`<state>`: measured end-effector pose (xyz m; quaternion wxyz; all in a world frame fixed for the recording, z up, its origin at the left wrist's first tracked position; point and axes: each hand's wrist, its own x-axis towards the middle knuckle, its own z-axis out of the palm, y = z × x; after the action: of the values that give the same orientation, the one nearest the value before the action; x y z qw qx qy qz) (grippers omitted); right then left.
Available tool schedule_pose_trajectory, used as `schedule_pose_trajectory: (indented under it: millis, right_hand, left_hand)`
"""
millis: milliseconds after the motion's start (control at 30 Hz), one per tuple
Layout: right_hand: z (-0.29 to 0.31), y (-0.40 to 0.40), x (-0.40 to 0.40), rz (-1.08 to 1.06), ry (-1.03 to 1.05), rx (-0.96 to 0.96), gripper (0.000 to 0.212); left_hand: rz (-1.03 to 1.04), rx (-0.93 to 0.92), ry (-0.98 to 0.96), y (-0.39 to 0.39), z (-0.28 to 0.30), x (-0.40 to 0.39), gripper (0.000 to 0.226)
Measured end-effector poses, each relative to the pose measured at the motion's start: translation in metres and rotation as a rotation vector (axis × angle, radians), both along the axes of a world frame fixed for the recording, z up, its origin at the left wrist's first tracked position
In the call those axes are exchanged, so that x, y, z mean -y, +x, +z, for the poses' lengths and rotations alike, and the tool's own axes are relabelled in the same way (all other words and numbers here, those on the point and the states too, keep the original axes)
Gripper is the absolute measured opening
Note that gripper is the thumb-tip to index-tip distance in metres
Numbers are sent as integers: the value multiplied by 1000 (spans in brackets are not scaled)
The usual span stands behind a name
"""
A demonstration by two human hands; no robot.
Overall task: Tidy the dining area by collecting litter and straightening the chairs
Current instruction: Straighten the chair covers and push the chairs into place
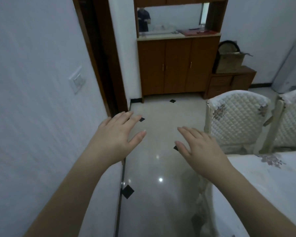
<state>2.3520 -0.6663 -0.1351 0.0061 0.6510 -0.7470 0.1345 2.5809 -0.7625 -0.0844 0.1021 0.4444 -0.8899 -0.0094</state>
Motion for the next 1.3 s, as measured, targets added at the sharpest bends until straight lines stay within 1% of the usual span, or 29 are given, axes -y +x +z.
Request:
schedule_pose_trajectory:
  millis: [133,267,400,533,633,700,867,1033,1200,1300]
  right_hand:
    - [31,-4,77,14,20,-39,56]
    - [62,-19,137,-23,-29,-94,56]
    - [77,-41,183,-56,-56,-110,55]
    - [89,-79,228,-56,-83,-85,54]
    - [105,-124,263,-79,-91,-143,58]
    - [118,-156,289,-93,-104,-193,64]
    - [143,-217,361,-128,-98,-270,74]
    - [155,-267,432,-142,-86,-300,73]
    - [164,-300,498,-145,-122,-300,69]
    - [164,-315,547,-179,-162,-291,71]
  left_hand:
    - [1,12,8,-11,26,70,64]
    - [-75,-2,-73,-35,49,134,62]
    - [-118,15,-117,-68,60,189,60]
    - [-164,10,-132,-105,67,240,56]
    - [-199,-43,-204,-142,86,284,55]
    - [-214,-51,-210,-171,101,315,56]
    - [-188,89,-140,-238,123,386,64]
    - [-195,49,-172,-286,136,452,67]
    - [-213,30,-250,-319,139,523,73]
    - [-195,4,-292,-342,135,568,75]
